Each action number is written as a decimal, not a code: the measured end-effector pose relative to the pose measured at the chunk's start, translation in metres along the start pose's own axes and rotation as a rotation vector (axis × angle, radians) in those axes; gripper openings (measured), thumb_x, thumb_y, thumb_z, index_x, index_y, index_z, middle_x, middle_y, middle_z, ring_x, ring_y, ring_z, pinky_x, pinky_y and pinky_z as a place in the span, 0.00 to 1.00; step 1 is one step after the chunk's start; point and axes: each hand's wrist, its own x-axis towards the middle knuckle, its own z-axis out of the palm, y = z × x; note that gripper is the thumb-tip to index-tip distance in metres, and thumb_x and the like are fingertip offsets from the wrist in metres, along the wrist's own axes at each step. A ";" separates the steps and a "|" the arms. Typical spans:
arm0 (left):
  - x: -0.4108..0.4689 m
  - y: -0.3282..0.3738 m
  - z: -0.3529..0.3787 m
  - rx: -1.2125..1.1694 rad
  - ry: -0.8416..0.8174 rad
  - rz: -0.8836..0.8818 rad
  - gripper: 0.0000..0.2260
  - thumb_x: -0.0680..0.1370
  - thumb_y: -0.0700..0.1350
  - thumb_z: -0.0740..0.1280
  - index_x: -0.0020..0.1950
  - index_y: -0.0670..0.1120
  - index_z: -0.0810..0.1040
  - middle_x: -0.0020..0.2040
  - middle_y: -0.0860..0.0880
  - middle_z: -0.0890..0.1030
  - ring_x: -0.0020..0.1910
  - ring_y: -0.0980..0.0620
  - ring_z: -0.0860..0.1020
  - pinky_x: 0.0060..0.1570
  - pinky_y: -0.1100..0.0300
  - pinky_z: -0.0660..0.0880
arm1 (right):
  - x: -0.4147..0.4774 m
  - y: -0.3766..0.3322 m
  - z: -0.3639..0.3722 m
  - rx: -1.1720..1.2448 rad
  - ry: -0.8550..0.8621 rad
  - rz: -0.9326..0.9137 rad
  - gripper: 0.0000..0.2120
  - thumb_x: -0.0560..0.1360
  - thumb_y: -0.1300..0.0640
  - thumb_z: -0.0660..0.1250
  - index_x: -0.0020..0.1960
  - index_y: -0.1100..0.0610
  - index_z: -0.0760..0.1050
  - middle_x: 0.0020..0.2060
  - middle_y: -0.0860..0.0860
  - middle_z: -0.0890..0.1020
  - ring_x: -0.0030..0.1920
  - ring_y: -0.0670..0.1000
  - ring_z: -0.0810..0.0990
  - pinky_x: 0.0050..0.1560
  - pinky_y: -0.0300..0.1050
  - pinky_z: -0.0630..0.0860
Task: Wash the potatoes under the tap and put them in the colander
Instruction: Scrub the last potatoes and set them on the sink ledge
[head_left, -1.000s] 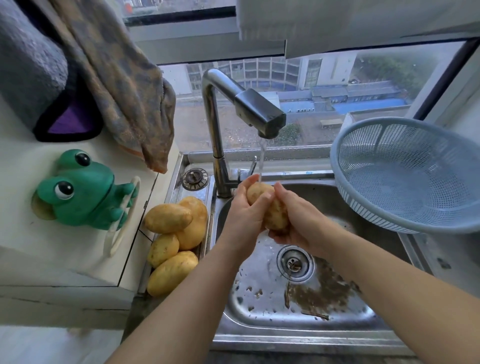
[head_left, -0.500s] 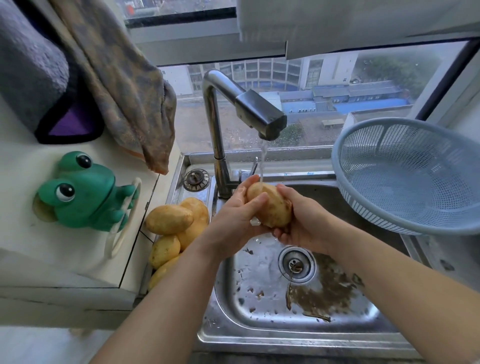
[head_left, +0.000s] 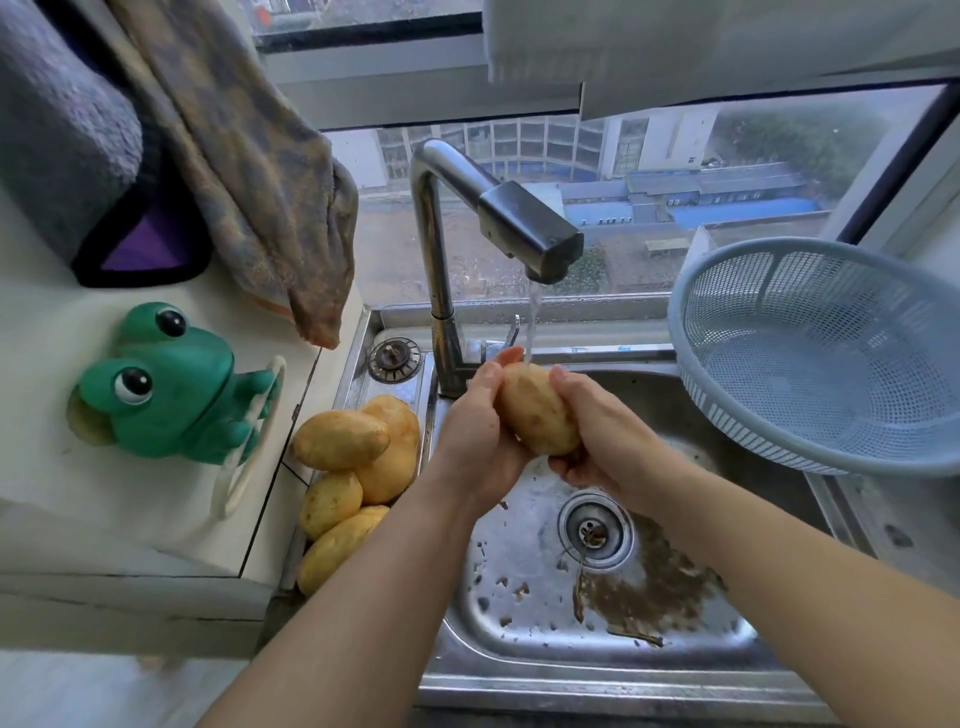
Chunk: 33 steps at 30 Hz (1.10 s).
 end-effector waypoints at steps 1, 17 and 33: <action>-0.002 0.001 -0.003 -0.009 -0.050 -0.021 0.14 0.85 0.49 0.52 0.64 0.50 0.74 0.63 0.41 0.77 0.61 0.43 0.77 0.57 0.44 0.76 | 0.000 -0.001 -0.002 0.057 -0.004 0.041 0.17 0.81 0.42 0.54 0.54 0.55 0.72 0.32 0.55 0.74 0.23 0.50 0.70 0.22 0.37 0.66; 0.006 -0.004 0.002 0.173 0.141 0.079 0.08 0.81 0.47 0.62 0.57 0.46 0.75 0.54 0.40 0.78 0.51 0.42 0.79 0.46 0.48 0.79 | -0.007 0.005 0.002 -0.208 -0.034 -0.189 0.17 0.80 0.47 0.61 0.65 0.53 0.67 0.43 0.56 0.79 0.29 0.50 0.78 0.27 0.40 0.73; -0.018 -0.011 -0.002 0.393 -0.028 0.217 0.10 0.84 0.45 0.57 0.63 0.57 0.67 0.63 0.42 0.74 0.59 0.47 0.78 0.57 0.49 0.78 | -0.001 0.004 0.004 0.035 0.061 -0.119 0.06 0.77 0.48 0.67 0.53 0.46 0.75 0.50 0.55 0.79 0.43 0.52 0.79 0.34 0.42 0.76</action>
